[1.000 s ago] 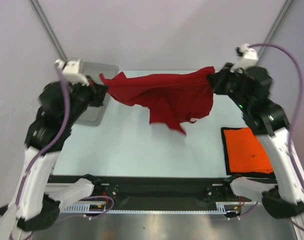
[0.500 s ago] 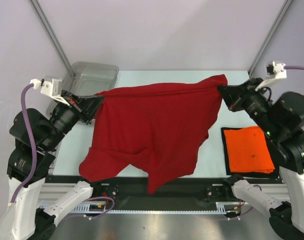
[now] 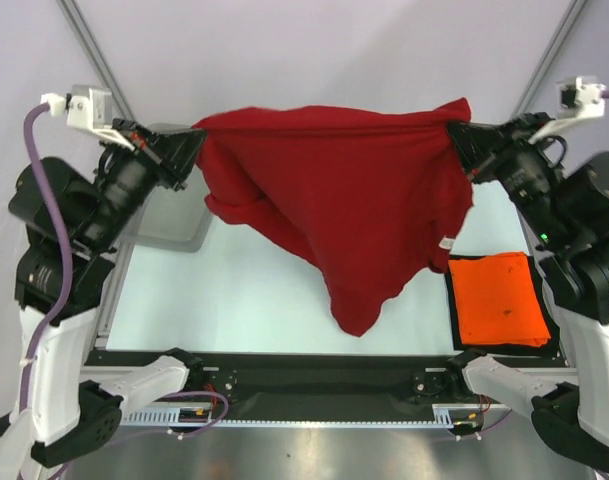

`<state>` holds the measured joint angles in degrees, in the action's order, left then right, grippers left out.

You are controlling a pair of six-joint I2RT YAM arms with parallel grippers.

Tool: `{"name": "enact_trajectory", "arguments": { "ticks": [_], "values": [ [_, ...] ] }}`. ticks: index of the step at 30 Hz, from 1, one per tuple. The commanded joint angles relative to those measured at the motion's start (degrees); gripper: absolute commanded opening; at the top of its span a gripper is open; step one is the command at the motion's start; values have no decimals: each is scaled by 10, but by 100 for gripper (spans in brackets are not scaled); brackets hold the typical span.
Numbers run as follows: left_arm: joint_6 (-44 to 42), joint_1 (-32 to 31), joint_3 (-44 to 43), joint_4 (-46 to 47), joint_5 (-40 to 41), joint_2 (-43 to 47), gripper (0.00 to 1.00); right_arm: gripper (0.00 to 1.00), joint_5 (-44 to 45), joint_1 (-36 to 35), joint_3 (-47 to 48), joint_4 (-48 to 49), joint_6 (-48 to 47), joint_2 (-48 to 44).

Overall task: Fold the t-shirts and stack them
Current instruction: Flatten the tshirt out

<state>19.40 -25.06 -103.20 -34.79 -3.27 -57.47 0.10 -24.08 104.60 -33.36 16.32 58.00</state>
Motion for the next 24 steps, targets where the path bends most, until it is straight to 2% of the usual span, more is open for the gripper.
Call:
{"name": "enact_trajectory", "arguments": {
  "ticks": [1, 4, 6, 7, 9, 10, 12, 15, 16, 20, 24],
  "values": [
    [-24, 12, -41, 31, 59, 6, 0, 0, 73, 13, 40, 8, -42, -10],
    [-42, 12, -9, 28, 45, 41, 0, 0, 89, 13, 52, -10, -47, -41],
    [-52, 12, 22, 16, 84, 89, 0, 0, 111, 13, 40, 5, -53, -66],
    [-52, 12, 71, 17, 105, 104, 0, 0, 120, 13, 32, 15, -59, -84],
    [-51, 12, 121, 50, 143, 139, 0, 0, 139, 13, 20, 35, -80, -83],
    [-51, 12, 160, 66, 151, 141, 0, 0, 142, 12, 23, 37, -85, -73],
    [-54, 12, 173, 88, 163, 118, 0, 0, 136, 13, 41, 43, -85, -61],
    [-68, 12, 137, 70, 164, 85, 0, 0, 115, 13, 109, 27, -76, -34],
    [-71, 12, 102, 49, 171, 76, 0, 0, 108, 13, 126, 12, -74, -29],
    [-65, 12, 63, 34, 158, 104, 0, 0, 105, 13, 190, -20, -67, -24],
    [-39, 12, 20, -14, 115, 121, 0, 0, 79, 21, 207, -49, -47, -43]
  ]
}}
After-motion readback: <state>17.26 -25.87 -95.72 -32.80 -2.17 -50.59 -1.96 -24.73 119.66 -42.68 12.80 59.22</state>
